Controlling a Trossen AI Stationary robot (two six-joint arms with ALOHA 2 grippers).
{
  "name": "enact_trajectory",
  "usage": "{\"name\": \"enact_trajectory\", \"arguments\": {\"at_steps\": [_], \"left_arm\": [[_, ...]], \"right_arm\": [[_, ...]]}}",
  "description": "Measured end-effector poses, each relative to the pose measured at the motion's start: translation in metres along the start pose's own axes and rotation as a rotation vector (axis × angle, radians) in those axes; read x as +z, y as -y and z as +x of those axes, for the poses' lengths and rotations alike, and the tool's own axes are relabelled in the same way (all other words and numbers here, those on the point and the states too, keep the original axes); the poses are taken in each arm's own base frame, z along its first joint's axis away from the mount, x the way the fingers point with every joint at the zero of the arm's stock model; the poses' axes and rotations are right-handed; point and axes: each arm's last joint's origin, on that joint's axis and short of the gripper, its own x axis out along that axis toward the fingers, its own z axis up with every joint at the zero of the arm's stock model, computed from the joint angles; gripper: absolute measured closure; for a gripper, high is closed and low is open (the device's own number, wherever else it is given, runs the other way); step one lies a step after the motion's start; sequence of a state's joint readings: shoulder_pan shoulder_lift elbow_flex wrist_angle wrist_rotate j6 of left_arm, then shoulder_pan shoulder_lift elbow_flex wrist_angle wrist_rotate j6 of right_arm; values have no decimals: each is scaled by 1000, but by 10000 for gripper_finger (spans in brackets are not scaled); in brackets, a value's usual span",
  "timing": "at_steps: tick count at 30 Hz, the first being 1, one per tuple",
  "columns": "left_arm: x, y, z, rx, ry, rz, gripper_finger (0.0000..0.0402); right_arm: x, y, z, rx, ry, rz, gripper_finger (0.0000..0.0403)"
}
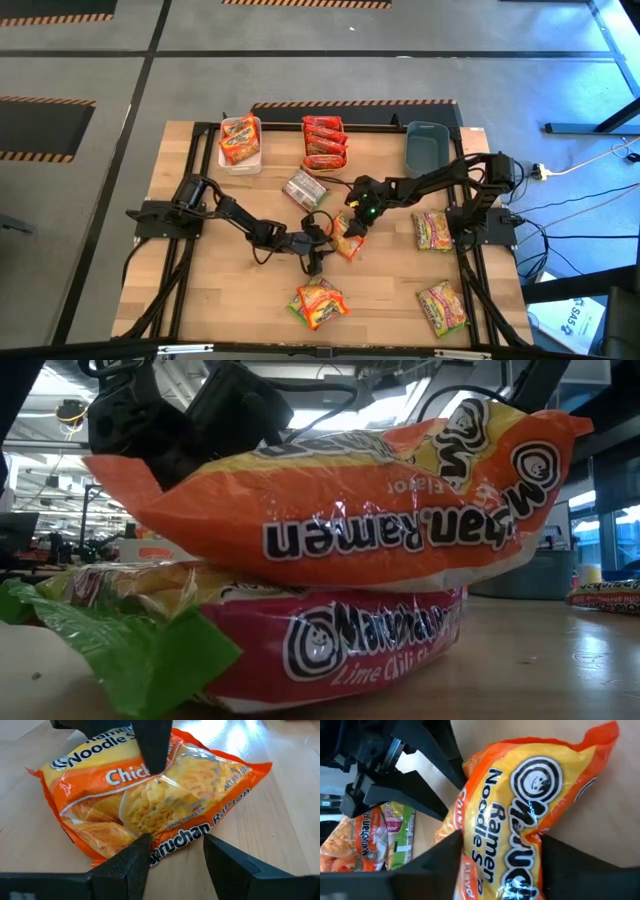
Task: Sort Maruchan noodles
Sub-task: Put the light orange noodle pack into the white bin
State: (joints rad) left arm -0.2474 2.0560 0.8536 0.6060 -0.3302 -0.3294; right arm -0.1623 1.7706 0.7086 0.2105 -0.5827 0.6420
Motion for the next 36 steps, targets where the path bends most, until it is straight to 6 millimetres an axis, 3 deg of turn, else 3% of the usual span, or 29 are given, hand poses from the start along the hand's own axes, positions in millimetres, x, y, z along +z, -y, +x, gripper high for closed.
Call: {"name": "enact_trajectory", "arguments": {"at_steps": [8, 14, 19, 25, 30, 36], "left_arm": [[5, 4, -7, -26, -7, 12, 223], [26, 6, -35, -16, -72, 43, 223], [47, 1, -65, 7, -108, 69, 223], [74, 0, -91, 33, 3, 115, 223], [93, -9, -101, 52, 94, 67, 214], [107, -27, -96, -88, 129, -73, 159]], "right_arm": [[1, -4, -4, 9, 12, -109, 318], [4, -14, -14, 24, 40, -208, 374], [5, -23, -26, -17, 83, -326, 381], [4, -42, -32, -95, 162, -551, 375], [0, -67, -25, -207, 168, -767, 379], [-8, -95, -17, -358, 189, -986, 374]]}}
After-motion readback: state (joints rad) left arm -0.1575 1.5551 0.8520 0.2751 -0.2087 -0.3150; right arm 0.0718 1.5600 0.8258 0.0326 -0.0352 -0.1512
